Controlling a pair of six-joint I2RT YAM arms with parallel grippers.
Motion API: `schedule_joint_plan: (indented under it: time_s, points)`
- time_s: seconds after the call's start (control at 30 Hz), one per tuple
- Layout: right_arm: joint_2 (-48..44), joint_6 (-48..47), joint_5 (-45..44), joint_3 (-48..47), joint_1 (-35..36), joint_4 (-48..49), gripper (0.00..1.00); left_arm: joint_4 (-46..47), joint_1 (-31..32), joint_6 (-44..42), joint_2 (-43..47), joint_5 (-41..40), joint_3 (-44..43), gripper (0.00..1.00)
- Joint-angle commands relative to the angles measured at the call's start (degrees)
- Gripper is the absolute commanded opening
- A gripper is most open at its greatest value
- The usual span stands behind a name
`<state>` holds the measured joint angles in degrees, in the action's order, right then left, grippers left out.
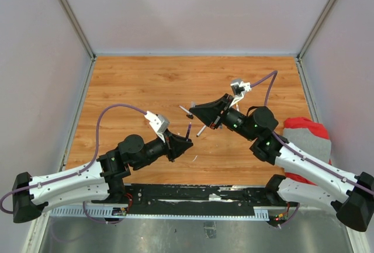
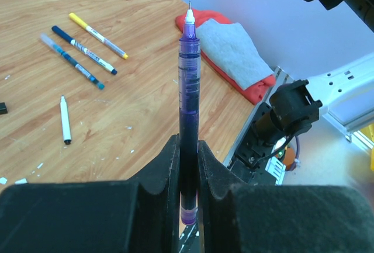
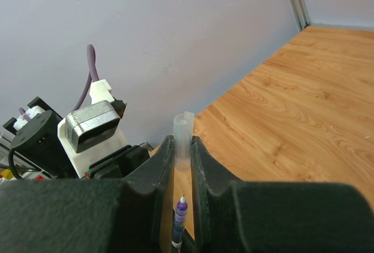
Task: Insert the pens into the pen caps
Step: Insert the pen cap onto the pen.
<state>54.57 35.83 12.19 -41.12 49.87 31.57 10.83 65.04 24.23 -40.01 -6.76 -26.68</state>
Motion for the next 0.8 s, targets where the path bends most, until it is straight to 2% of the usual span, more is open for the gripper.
schedule_joint_plan:
  time_s: [0.0, 0.77]
  points:
    - [-0.21, 4.9, -0.29, 0.64, 0.41, 3.8, 0.01, 2.6, 0.58, -1.11, 1.0, 0.02, -1.54, 0.0]
    - [0.21, 7.06, 3.77, 3.74, 0.51, 4.16, 0.0, 2.46, 0.58, -1.02, 1.08, -1.13, -1.51, 0.0]
